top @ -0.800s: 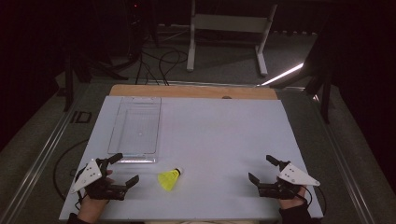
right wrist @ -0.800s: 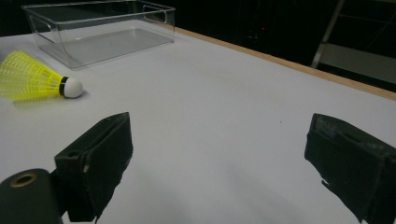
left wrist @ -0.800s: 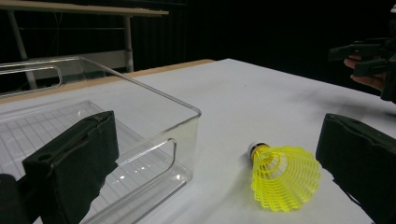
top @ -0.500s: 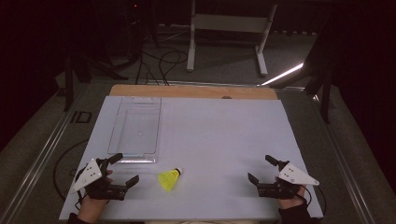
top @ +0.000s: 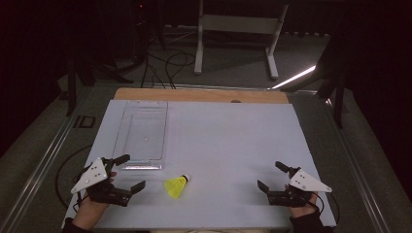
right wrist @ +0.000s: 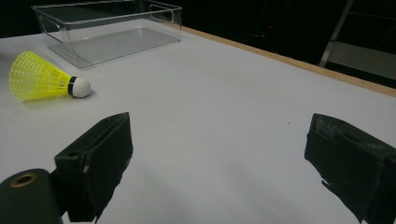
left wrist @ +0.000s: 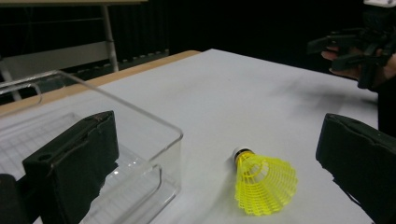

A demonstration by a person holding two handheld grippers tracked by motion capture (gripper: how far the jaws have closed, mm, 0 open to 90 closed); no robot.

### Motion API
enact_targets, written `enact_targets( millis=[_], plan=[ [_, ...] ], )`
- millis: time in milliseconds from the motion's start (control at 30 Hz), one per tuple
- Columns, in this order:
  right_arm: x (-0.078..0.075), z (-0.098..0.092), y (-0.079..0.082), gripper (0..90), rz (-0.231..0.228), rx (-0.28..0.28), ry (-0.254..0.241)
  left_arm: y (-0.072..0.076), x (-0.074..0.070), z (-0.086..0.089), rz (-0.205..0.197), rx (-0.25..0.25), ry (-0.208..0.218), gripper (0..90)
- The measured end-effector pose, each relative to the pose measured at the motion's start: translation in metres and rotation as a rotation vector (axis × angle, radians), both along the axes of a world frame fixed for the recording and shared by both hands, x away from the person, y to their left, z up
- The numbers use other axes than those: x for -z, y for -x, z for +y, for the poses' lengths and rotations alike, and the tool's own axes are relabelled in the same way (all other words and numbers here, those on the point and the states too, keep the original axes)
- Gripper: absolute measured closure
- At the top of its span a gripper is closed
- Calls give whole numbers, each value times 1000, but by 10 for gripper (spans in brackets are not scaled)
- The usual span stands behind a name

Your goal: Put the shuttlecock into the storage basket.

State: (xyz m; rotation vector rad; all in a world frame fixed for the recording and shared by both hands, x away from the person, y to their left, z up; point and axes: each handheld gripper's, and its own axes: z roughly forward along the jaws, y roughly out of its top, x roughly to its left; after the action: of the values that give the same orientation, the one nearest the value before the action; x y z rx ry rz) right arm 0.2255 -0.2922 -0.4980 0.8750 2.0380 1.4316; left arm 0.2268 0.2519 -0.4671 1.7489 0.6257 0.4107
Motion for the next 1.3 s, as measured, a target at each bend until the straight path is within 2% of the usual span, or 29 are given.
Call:
enact_targets(
  millis=[200, 367, 400, 433, 467, 567, 667, 800, 900, 1000, 1067, 1133, 1300],
  plan=[
    [0, 1, 0, 77, 4, -5, 3, -5, -19, -6, 0, 49, -81, 0],
    [0, 1, 0, 77, 7, -12, -3, -7, -33, -10, -2, 76, -121, 1],
    [0, 1, 0, 76, 6, -15, -1, -8, -36, -12, 8, 88, -148, 1],
    [0, 1, 0, 76, 6, -15, -1, -8, -36, -12, 8, 88, -148, 1],
    [0, 2, 0, 76, 8, -16, -1, -9, -39, -15, 22, 99, -188, 1],
    [0, 1, 0, 77, 6, -16, 1, -11, -41, -17, 38, 112, -206, 0],
    [0, 1, 0, 77, 9, -15, -2, -14, -44, -22, 75, 141, -247, 0],
    [0, 2, 0, 77, 13, -21, -1, -15, -47, -27, 67, 156, -280, 0],
    [0, 2, 0, 77, 13, -24, -3, -17, -49, -30, 90, 168, -307, 0],
    [1, 2, 0, 77, 17, -25, -5, -16, -52, -34, 93, 176, -338, 0],
    [1, 2, 0, 77, 18, -26, -3, -17, -53, -36, 115, 210, -342, 0],
    [1, 2, 0, 77, 19, -30, -4, -19, -53, -39, 133, 230, -370, 0],
    [1, 2, 0, 77, 20, -30, -6, -21, -54, -47, 145, 259, -432, 1]
  ],
)
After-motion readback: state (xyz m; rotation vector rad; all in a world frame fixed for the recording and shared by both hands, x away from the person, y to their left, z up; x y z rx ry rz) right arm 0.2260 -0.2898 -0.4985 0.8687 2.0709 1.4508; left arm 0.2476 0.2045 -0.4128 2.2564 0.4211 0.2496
